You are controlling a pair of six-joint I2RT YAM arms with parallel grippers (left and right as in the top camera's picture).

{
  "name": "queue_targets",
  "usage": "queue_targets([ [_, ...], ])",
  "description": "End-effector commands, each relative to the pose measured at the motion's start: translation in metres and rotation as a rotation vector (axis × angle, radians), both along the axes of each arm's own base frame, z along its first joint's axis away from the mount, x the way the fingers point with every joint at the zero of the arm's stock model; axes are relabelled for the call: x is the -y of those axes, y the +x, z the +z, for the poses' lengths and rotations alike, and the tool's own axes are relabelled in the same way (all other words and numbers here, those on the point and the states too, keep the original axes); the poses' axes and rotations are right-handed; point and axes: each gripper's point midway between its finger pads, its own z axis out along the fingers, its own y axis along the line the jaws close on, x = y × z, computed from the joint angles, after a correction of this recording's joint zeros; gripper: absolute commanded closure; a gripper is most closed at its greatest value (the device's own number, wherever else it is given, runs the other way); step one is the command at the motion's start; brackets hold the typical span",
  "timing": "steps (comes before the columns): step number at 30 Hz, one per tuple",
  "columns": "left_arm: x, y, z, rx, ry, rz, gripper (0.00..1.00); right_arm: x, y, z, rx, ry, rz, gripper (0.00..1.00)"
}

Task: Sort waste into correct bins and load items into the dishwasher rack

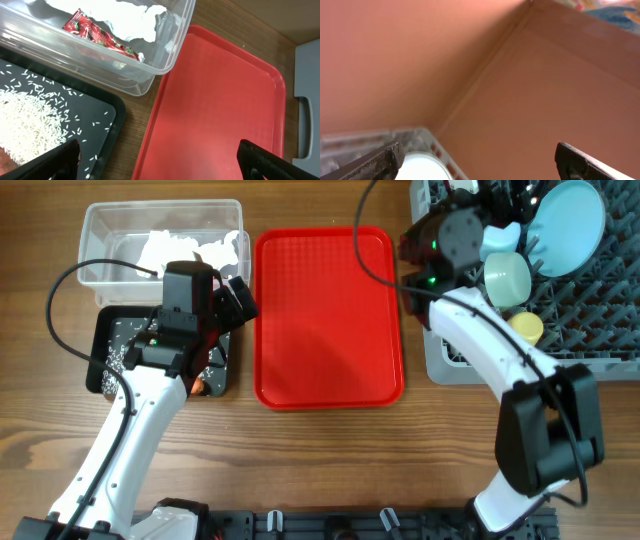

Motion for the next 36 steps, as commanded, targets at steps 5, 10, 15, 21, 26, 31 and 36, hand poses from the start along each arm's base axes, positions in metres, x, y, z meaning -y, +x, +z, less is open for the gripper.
queue_targets([
  [5, 0.000, 0.001, 0.009, 0.024, -0.017, 0.005, 0.00, -0.080, 0.018, -0.031, -0.051, 0.083, 0.263, 0.00],
  [10, 0.000, 0.001, 0.009, 0.024, -0.017, 0.005, 0.00, -0.141, 0.042, -0.116, -0.250, 0.307, 0.618, 0.01],
  [15, 0.000, 0.001, 0.009, 0.024, -0.017, 0.005, 0.00, -0.179, 0.024, -0.130, -0.374, 0.561, 0.898, 0.00],
  [21, 0.000, 0.001, 0.009, 0.024, -0.017, 0.005, 0.00, -0.163, -0.061, -0.068, -0.435, 0.725, 1.008, 0.00],
  [26, 0.000, 0.001, 0.009, 0.024, -0.017, 0.005, 0.00, -0.112, -0.153, 0.028, -0.228, 0.736, 1.080, 0.00],
  [31, 0.000, 0.001, 0.009, 0.024, -0.017, 0.005, 0.00, -0.058, -0.251, 0.087, -0.002, 0.721, 1.161, 0.00],
  [36, 0.000, 0.001, 0.009, 0.024, -0.017, 0.005, 0.00, -0.010, -0.314, 0.076, 0.043, 0.712, 1.099, 0.00],
])
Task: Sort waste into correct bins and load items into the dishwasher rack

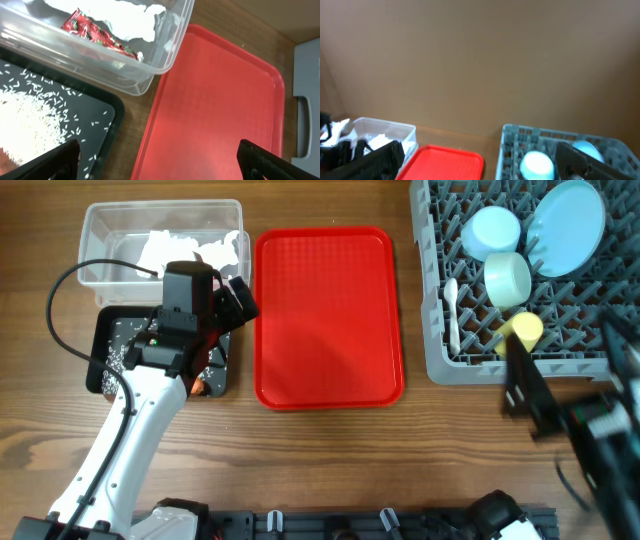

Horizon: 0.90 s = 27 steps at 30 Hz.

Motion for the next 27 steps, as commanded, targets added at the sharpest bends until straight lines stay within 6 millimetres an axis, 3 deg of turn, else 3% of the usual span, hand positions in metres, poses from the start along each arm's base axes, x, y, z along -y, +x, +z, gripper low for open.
queue_targets([
  [1, -0.001, 0.001, 0.009, 0.023, -0.014, 0.008, 0.00, 0.028, -0.028, -0.018, -0.031, 0.002, -0.067, 0.00],
  [4, -0.001, 0.001, 0.009, 0.022, -0.014, 0.008, 0.00, 0.035, -0.027, -0.037, -0.090, -0.031, -0.107, 0.00],
  [9, -0.001, 0.001, 0.009, 0.023, -0.014, 0.008, 0.00, 0.040, 0.009, -0.059, -0.088, 0.051, -0.251, 0.00],
  [11, -0.001, 0.001, 0.009, 0.023, -0.014, 0.008, 0.00, 0.025, 0.034, -0.078, -0.060, 0.061, -0.244, 0.00],
  [13, -0.001, 0.001, 0.009, 0.023, -0.014, 0.008, 0.00, -0.011, 0.068, -0.113, 0.007, 0.074, -0.140, 0.00],
  [16, -0.001, 0.001, 0.009, 0.023, -0.014, 0.008, 0.00, -0.050, 0.079, -0.143, 0.073, -0.002, 0.066, 0.00],
  [18, -0.001, 0.001, 0.009, 0.023, -0.014, 0.008, 0.00, -0.060, 0.082, -0.165, 0.069, -0.024, 0.139, 0.00],
  [22, -0.001, 0.001, 0.009, 0.023, -0.014, 0.008, 0.00, -0.054, 0.086, -0.213, 0.003, -0.047, 0.205, 0.00],
  [27, -0.001, 0.001, 0.009, 0.023, -0.014, 0.008, 0.00, -0.031, 0.081, -0.241, 0.017, -0.090, 0.134, 0.00],
])
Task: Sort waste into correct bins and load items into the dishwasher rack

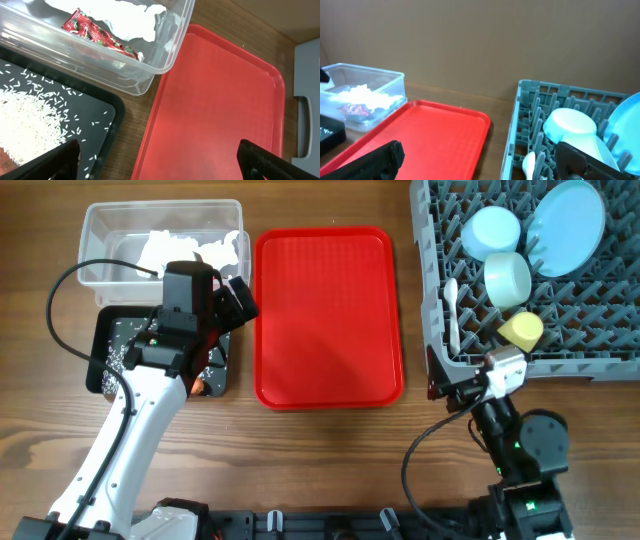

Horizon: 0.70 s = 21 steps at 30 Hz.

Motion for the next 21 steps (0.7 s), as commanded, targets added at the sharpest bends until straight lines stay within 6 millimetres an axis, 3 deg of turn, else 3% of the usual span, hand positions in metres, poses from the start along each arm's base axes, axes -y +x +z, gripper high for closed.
queue_targets([
  [1, -0.001, 0.001, 0.009, 0.025, -0.014, 0.008, 0.00, -0.003, -0.012, -0.012, 0.069, -0.059, 0.039, 0.00],
  [7, -0.001, 0.001, 0.009, 0.025, -0.014, 0.008, 0.00, 0.008, -0.018, -0.045, 0.107, -0.061, -0.016, 0.00],
  [21, -0.001, 0.001, 0.009, 0.025, -0.014, 0.008, 0.00, 0.008, -0.027, -0.058, 0.052, -0.032, -0.004, 0.00],
])
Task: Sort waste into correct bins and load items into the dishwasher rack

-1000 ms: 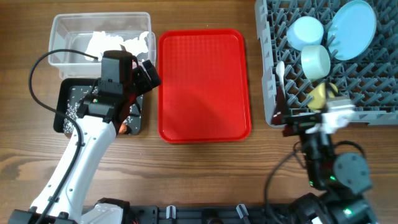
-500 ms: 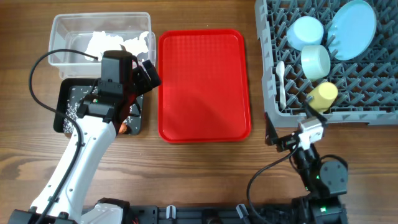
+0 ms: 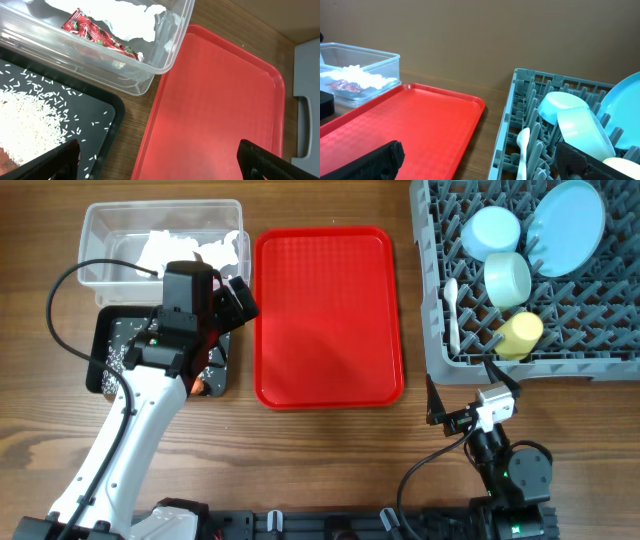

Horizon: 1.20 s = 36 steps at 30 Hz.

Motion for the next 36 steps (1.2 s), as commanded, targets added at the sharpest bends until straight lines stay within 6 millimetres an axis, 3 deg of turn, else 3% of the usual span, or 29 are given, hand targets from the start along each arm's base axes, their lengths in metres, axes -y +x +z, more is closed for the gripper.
queue_targets([
  [1, -0.001, 0.001, 0.009, 0.025, -0.014, 0.008, 0.00, -0.002, -0.001, 0.001, 0.002, 0.015, 0.015, 0.00],
  [11, -0.001, 0.001, 0.009, 0.023, -0.009, 0.004, 0.00, -0.002, -0.001, 0.001, 0.001, 0.014, 0.015, 0.00],
  [13, -0.003, -0.009, 0.000, -0.029, 0.012, -0.008, 0.00, -0.002, -0.001, 0.001, 0.001, 0.014, 0.015, 0.01],
  [18, 0.000, -0.022, 0.004, -0.044, 0.006, -0.025, 0.00, -0.002, -0.001, 0.001, 0.001, 0.014, 0.015, 0.00],
  [24, -0.021, -0.037, 0.034, 0.342, 0.071, -0.013, 0.00, -0.002, -0.001, 0.001, 0.001, 0.014, 0.015, 0.00],
  [32, -0.066, -0.098, 0.008, 0.620, 0.011, 0.067, 0.00, -0.002, -0.001, 0.001, 0.001, 0.015, 0.015, 0.00],
  [36, -0.072, -0.111, 0.007, 0.675, 0.028, 0.088, 0.00, -0.002, -0.001, 0.001, 0.001, 0.015, 0.015, 0.00],
])
